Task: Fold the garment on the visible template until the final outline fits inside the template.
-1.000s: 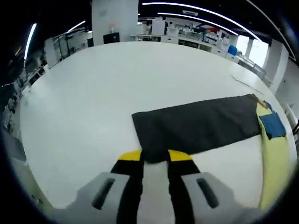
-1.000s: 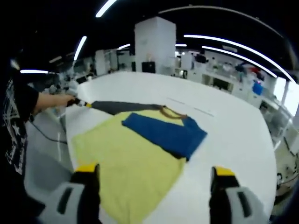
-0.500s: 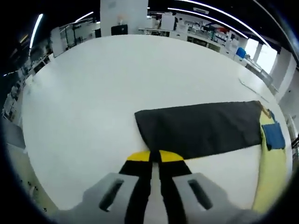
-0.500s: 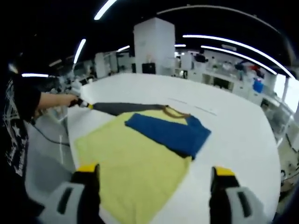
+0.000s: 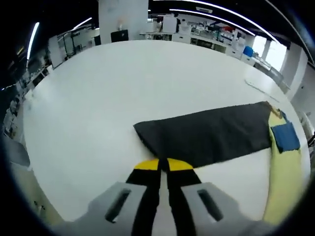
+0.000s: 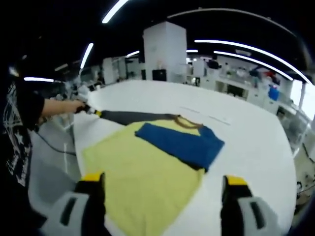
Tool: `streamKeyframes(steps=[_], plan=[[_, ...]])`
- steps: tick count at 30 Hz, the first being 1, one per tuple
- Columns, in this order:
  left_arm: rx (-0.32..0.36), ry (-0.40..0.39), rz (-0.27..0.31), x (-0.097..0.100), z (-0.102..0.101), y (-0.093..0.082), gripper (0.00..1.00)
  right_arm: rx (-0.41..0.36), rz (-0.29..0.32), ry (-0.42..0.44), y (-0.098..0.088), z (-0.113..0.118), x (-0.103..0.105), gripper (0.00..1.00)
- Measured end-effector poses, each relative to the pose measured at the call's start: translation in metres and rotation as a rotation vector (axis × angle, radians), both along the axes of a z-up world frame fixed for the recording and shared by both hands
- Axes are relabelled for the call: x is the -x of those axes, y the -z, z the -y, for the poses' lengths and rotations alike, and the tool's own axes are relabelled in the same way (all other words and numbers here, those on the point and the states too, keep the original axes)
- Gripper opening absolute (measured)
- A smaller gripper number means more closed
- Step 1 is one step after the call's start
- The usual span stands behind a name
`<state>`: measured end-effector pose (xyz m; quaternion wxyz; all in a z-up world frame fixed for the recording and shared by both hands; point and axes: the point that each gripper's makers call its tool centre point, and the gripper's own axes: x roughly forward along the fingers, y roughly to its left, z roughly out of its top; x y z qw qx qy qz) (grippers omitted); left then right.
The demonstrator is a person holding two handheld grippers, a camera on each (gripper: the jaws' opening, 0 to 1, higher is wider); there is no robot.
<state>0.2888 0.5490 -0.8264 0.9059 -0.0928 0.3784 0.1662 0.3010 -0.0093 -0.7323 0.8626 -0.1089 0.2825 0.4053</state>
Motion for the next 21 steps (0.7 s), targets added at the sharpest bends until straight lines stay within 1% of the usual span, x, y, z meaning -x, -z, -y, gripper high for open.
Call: streamKeyframes(steps=[2,3,5,9,11,12,13,18,21], plan=[[0.002,0.018,0.020,-0.006,0.005,-0.006,0.01,-0.004,0.000,-0.003,0.000,-0.001,0.001,0.99],[0.004,0.037,0.039,-0.011,0.010,-0.012,0.01,-0.012,0.000,-0.002,-0.001,-0.002,0.001,0.99],[0.013,0.047,0.058,-0.017,0.016,-0.019,0.01,-0.026,-0.003,0.003,-0.002,-0.004,0.002,0.99],[0.009,0.072,0.083,-0.026,0.027,-0.030,0.01,-0.025,-0.001,0.000,-0.003,-0.005,0.003,0.99],[0.051,0.057,0.124,-0.032,0.035,-0.037,0.01,-0.031,-0.012,0.000,-0.001,-0.006,0.003,0.99],[0.061,0.058,0.135,-0.034,0.039,-0.041,0.01,-0.032,-0.016,0.000,0.000,-0.005,0.003,0.99],[0.054,0.061,0.137,-0.035,0.041,-0.043,0.01,-0.032,-0.018,0.000,0.001,-0.006,0.003,0.99],[0.037,0.114,0.161,-0.046,0.060,-0.057,0.01,-0.031,-0.023,-0.013,0.003,-0.008,0.006,0.99],[0.022,0.136,0.158,-0.050,0.069,-0.063,0.01,-0.034,-0.021,-0.017,0.002,-0.009,0.006,0.99]])
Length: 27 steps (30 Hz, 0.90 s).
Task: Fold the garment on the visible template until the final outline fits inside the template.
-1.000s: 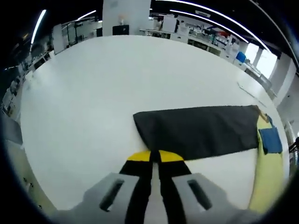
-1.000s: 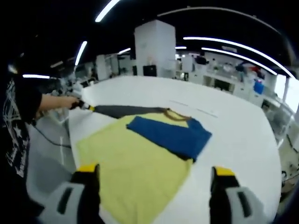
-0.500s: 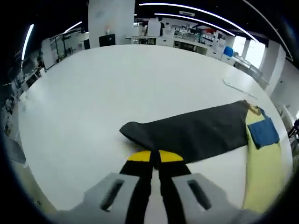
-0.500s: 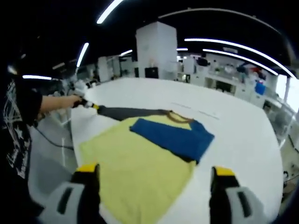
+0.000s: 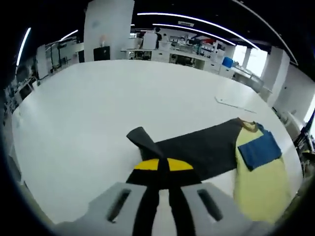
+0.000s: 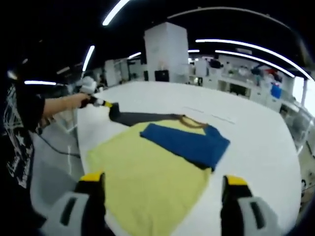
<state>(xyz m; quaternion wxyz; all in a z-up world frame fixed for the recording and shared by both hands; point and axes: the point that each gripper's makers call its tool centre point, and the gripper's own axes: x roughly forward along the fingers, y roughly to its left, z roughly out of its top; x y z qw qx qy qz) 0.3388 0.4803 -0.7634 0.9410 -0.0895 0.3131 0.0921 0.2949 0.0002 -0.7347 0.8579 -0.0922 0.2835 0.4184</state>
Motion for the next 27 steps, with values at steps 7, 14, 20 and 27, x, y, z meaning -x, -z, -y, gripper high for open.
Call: streamKeyframes(steps=[7,14,20,27], plan=[[-0.012,0.044,0.014,-0.010,0.024,-0.014,0.01,-0.003,0.000,-0.004,0.001,0.000,0.001,0.99],[-0.016,0.097,0.033,-0.025,0.043,-0.026,0.01,-0.004,-0.002,-0.015,0.003,-0.003,0.003,0.99],[-0.013,0.145,0.053,-0.037,0.059,-0.035,0.01,-0.009,-0.009,-0.028,0.005,-0.009,0.008,0.99],[-0.013,0.196,0.057,-0.046,0.083,-0.039,0.01,-0.013,-0.016,-0.031,0.007,-0.010,0.010,0.99]])
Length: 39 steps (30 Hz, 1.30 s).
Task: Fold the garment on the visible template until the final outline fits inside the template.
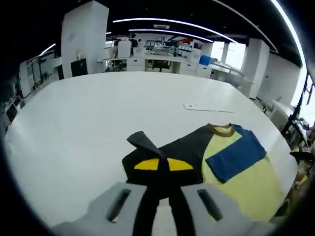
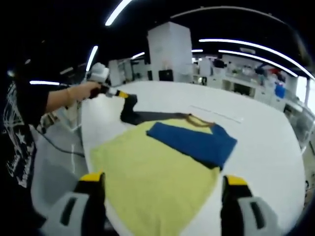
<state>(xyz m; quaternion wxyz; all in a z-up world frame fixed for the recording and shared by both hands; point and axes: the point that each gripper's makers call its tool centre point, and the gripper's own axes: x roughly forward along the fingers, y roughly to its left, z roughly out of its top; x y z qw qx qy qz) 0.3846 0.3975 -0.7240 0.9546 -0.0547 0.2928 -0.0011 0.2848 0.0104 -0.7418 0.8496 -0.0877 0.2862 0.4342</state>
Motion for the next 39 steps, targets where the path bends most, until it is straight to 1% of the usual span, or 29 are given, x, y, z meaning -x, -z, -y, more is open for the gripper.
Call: streamKeyframes(steps=[7,10,17,25,32,39], plan=[[0.010,0.053,0.007,-0.008,0.026,-0.002,0.01,0.001,-0.013,-0.004,0.003,-0.002,0.004,0.99],[0.012,0.064,0.012,-0.010,0.035,-0.003,0.01,-0.001,-0.013,-0.008,0.003,-0.003,0.006,0.99],[0.045,0.084,0.024,-0.018,0.056,-0.005,0.00,-0.003,-0.016,-0.009,0.004,-0.004,0.008,0.99],[0.061,0.135,0.025,-0.030,0.082,-0.003,0.00,-0.005,-0.025,-0.017,0.007,-0.006,0.009,0.99],[0.067,0.159,0.026,-0.036,0.099,-0.001,0.00,-0.005,-0.028,-0.017,0.008,-0.006,0.010,0.99],[0.077,0.188,0.013,-0.042,0.115,0.005,0.00,-0.003,-0.031,-0.016,0.010,-0.004,0.009,0.99]])
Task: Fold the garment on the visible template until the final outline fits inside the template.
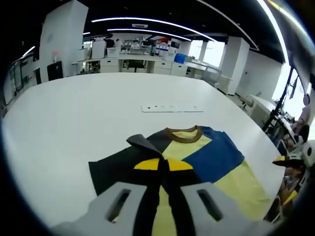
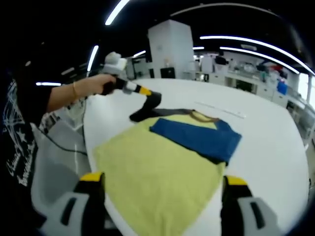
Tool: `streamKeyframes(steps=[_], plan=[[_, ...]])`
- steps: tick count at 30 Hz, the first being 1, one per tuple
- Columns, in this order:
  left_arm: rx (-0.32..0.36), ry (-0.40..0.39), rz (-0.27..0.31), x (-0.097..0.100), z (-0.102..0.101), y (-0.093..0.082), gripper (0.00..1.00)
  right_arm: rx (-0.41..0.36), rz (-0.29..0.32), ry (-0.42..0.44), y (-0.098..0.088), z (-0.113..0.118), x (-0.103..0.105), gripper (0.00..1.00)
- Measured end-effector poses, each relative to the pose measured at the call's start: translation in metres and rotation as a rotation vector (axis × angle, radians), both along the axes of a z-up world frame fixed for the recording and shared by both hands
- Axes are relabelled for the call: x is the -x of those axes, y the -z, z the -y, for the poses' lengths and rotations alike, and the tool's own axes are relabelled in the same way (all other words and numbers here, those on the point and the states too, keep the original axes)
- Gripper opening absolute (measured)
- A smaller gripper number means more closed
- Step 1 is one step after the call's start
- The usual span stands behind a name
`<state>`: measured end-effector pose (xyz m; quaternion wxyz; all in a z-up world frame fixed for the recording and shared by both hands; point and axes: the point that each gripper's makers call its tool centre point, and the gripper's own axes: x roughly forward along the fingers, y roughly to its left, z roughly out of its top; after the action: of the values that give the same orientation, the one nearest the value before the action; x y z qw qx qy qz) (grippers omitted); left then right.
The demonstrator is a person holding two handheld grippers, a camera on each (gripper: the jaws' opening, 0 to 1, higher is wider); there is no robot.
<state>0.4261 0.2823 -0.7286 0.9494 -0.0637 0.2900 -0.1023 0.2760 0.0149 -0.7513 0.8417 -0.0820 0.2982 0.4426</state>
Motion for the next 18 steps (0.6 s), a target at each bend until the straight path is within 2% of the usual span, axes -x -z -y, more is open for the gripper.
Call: streamKeyframes(steps=[18], plan=[[0.054,0.056,0.021,-0.019,0.042,0.000,0.01,0.014,-0.006,-0.009,0.002,0.001,-0.002,0.99]])
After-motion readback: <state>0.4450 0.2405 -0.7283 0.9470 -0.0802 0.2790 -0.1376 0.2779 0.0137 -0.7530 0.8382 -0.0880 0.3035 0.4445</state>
